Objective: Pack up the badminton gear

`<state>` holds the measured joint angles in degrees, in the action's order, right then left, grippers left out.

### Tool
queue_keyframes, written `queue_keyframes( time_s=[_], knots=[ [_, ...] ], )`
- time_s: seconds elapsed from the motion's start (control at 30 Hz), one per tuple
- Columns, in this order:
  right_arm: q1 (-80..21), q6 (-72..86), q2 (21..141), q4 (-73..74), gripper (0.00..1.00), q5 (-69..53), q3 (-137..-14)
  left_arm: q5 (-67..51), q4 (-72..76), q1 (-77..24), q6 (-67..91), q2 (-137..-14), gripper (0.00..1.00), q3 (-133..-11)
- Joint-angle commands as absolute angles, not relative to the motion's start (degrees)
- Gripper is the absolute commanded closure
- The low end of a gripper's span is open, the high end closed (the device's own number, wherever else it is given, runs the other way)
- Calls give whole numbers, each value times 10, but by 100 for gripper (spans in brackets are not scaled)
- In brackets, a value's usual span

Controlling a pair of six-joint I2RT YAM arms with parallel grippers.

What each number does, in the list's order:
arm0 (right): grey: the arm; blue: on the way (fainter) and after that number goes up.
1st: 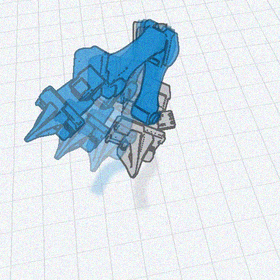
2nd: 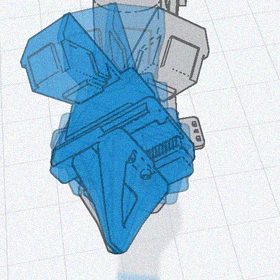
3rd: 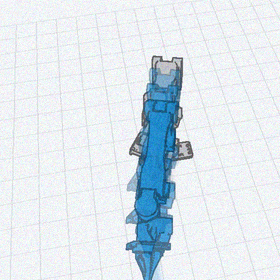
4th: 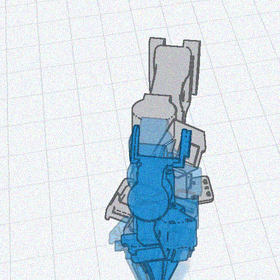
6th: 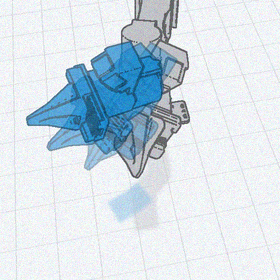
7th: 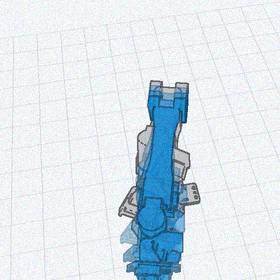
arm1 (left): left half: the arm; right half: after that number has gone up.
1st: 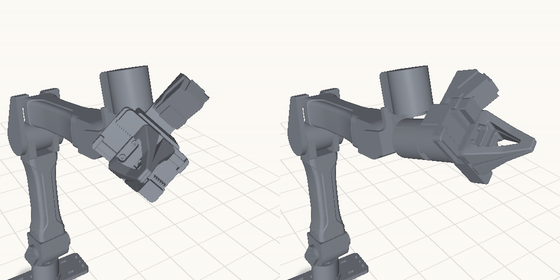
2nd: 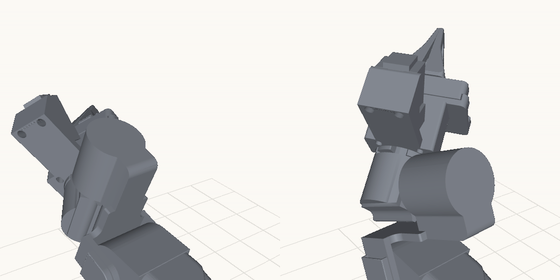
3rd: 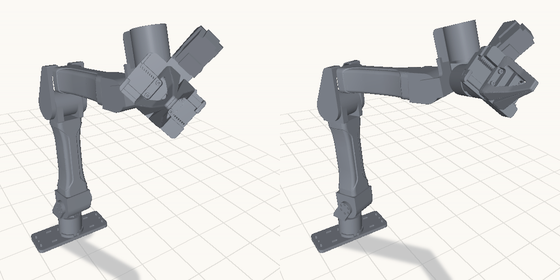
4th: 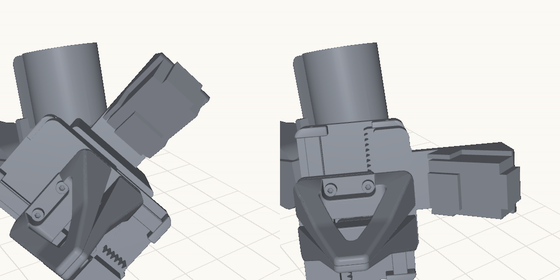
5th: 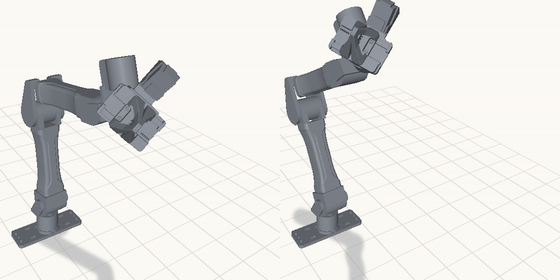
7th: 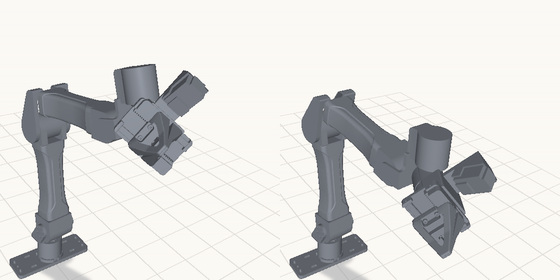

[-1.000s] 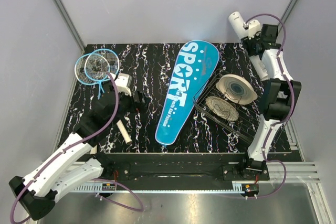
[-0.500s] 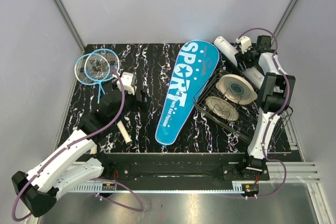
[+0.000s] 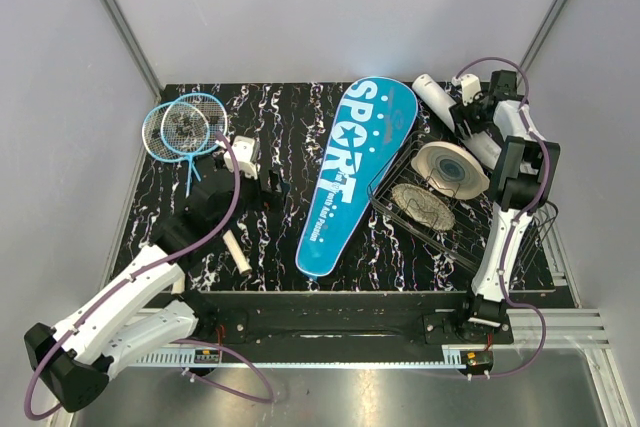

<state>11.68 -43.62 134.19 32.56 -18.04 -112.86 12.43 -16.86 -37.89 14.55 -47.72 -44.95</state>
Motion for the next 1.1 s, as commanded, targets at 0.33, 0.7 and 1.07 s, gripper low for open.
queue_keyframes(
  time_s=[0.33,0.7,1.07],
  knots=[
    [107,-299,1310,336,0,-114,-1254,104,-133,-359,148,-477,1,-449],
    [-21,36,1184,440,0,178,-1382,47,-171,-308,277,-516,1,-477],
    [-396,249,927,285,0,58,-894,-64,-197,-180,401,-526,1,-449]
  ],
)
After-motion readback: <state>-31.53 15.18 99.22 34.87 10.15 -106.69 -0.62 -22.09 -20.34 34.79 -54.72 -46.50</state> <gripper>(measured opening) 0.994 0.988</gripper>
